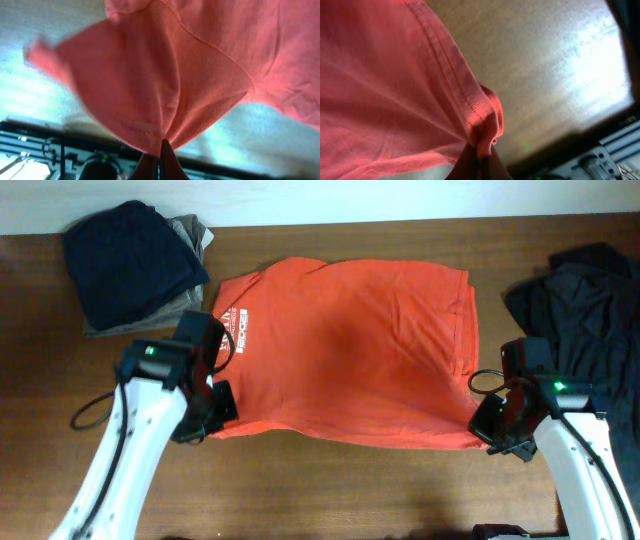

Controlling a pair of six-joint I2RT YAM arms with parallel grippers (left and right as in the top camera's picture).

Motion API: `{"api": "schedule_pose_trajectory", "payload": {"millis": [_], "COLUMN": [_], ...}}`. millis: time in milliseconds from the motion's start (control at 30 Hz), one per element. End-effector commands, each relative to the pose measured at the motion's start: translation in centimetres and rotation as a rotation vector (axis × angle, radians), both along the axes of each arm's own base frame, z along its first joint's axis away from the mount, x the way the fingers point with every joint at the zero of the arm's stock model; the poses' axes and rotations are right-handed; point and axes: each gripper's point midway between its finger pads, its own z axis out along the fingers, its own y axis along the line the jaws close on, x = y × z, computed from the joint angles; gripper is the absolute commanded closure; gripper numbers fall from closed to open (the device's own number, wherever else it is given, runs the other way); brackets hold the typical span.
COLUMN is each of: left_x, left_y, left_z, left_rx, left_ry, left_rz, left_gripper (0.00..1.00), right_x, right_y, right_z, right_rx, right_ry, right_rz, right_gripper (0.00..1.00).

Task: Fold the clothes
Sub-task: 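Pull the hem corners downward with both grippers to straighten the shirt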

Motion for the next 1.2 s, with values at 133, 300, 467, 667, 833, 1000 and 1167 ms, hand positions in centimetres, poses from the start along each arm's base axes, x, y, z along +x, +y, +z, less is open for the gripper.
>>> {"api": "schedule_pose_trajectory", "payload": {"millis": [133,300,467,667,833,1000,1167], "left_x": [-2.8,-4.8,-6.1,-7.4,-5.7,-2.6,-0.4], "left_y": [-0.3,-0.2,-0.4,-0.9,-1.9,-1.6,-2.1], "left_z": [2.9,3.8,4.1,4.3,4.4,4.2,3.1], "left_rx": [0.002,0.015,0.02,0.029,0.008,0.07,0.097], "left_ry": [-0.069,-0.062,-0.05,-0.033,-0.109,-0.207,-0.212], "left_rz": [-0.005,-0.001,-0.002,-0.019,-0.037,-0.028,-0.027], "left_gripper": [0.99,0.99,0.99,0.99,0.99,0.99,0.99], "right_x": [-1.3,-2.7,-3.9,-4.0,-3.5,-3.0,-1.8], "right_y": [-0.5,-0.4,0.1,0.1,0.1,-0.2,-0.5], "right_z": [2.2,4.4,5.2,5.2,5.2,4.5,3.3], "right_rx": [-0.036,-0.043,-0.02,-0.017,-0.017,-0.027,-0.036], "right_ry": [-0.04,-0.15,-0.189,-0.186,-0.201,-0.156,-0.096], "right_rz": [-0.023,-0.024,-0.009,-0.033,-0.039,-0.041,-0.052], "right_gripper": [0.96,0.96,0.96,0.96,0.95,0.95,0.95]}}
